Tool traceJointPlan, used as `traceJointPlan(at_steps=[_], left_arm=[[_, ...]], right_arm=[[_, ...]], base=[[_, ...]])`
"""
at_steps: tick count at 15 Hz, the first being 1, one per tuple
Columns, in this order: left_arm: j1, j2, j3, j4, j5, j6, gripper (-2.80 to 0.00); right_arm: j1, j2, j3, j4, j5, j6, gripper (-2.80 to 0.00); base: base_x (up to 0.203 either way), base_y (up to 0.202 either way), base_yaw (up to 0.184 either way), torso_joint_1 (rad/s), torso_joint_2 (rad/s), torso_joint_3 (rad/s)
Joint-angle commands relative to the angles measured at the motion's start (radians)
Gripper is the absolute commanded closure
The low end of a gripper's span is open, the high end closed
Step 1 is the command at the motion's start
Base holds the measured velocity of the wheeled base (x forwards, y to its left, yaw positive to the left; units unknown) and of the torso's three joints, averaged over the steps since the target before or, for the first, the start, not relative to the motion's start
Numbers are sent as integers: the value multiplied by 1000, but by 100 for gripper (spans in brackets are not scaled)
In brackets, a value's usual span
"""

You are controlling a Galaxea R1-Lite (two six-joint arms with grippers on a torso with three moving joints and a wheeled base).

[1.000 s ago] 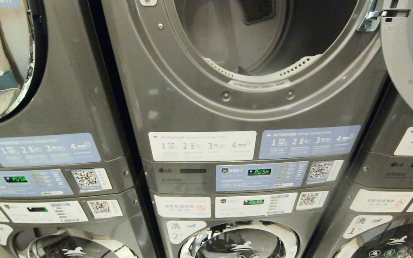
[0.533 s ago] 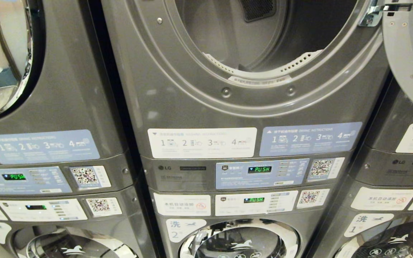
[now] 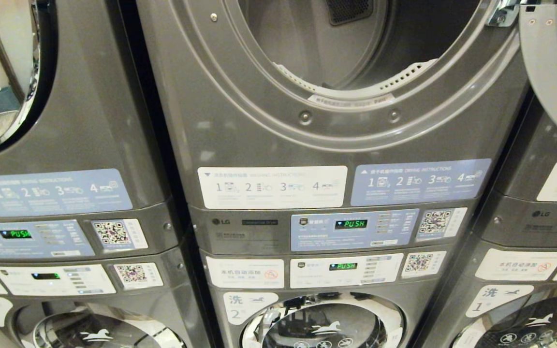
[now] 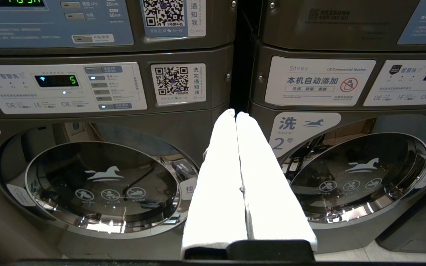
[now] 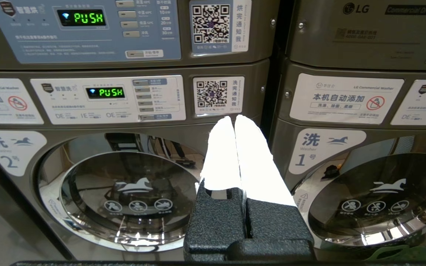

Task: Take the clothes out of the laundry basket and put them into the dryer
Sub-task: Take the clothes out of the basket

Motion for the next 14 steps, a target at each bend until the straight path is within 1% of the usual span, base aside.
traceJointPlan(at_steps=[1, 6, 14], left_arm=[[0, 0, 0, 0, 0, -1, 0], [0, 0, 0, 0, -2, 4, 0], [0, 0, 0, 0, -2, 2, 0]], right_arm=[[1, 0, 0, 0, 0, -1, 0], [-1, 0, 0, 0, 0, 1, 0], [1, 0, 0, 0, 0, 0, 0]], base=[[0, 0, 0, -90, 193, 104], [0, 0, 0, -96, 200, 103], [0, 0, 0, -139, 289, 150]])
